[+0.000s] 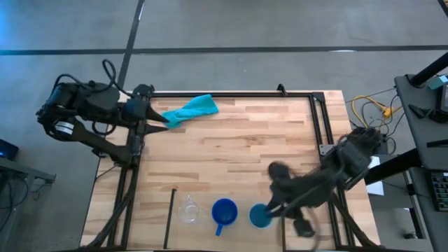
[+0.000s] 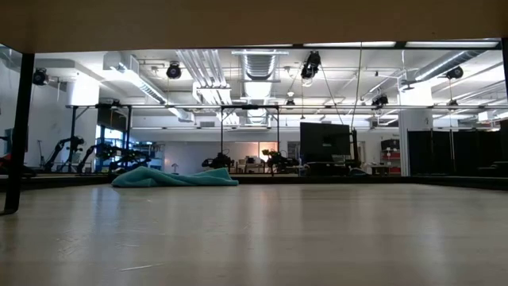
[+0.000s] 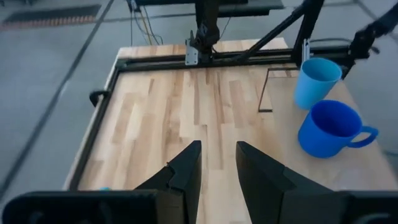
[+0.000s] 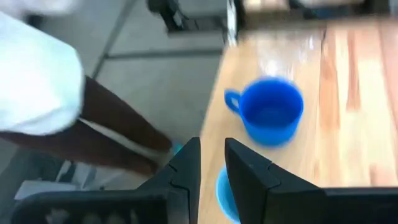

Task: Stack small to large cups/mugs on shelf
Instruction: Return to Home Position

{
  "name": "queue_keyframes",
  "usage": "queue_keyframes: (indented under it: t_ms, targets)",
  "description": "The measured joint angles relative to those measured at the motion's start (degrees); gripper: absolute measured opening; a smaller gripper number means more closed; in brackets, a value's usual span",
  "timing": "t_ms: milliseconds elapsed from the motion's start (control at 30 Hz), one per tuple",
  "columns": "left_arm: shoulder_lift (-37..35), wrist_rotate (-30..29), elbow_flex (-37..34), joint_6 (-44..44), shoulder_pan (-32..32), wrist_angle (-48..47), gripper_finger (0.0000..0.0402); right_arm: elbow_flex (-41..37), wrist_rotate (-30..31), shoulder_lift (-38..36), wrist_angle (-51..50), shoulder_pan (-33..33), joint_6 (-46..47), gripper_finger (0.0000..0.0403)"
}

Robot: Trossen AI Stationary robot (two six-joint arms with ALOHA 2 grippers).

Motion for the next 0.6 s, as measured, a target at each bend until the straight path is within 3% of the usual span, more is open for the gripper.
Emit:
queue_keyframes:
  t_ms: [167,600]
  targets:
    - [-2.0,0.0,-0.4,-8.2,0.0,-0.4,0.0086,0.0,-0.1,-4.4,4.8,0.2,-7.3,0.0074]
    - [-7.5,-3.2,-1.2,-11.8,0.0,0.7,0.0086,-0.4,1.6,-13.5,1.7,0.0,-10.4,0.0069]
